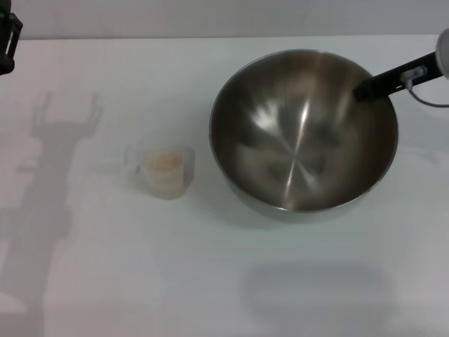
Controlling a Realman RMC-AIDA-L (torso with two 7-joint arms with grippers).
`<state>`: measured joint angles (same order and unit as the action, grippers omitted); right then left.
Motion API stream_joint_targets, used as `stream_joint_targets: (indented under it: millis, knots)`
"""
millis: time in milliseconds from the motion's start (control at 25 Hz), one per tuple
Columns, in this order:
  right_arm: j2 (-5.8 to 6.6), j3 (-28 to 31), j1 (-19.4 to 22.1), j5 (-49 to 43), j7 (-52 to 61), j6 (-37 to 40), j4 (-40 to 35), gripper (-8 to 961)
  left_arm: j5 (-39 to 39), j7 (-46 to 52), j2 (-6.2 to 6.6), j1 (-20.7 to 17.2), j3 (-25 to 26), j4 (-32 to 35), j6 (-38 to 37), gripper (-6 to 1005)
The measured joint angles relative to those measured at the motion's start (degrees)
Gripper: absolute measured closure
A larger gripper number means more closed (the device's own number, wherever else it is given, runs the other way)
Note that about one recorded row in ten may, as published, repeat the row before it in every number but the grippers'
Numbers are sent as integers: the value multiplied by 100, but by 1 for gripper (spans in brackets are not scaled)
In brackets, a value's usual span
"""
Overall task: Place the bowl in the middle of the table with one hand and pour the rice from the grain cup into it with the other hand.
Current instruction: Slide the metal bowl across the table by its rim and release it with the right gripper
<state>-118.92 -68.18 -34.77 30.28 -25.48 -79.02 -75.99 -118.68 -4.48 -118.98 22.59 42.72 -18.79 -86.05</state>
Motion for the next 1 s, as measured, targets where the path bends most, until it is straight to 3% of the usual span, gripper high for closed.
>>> stream_joint_targets:
  millis: [440,1000]
  knots:
    - [-8,-281,-239,83,-18,328,682,909,-15,0,-3,-22,-22,-6,-7,148]
    - [-8,-555,-289,94,-79,544,795,879,-15,1,-2,-53,-49,-27,-43,149]
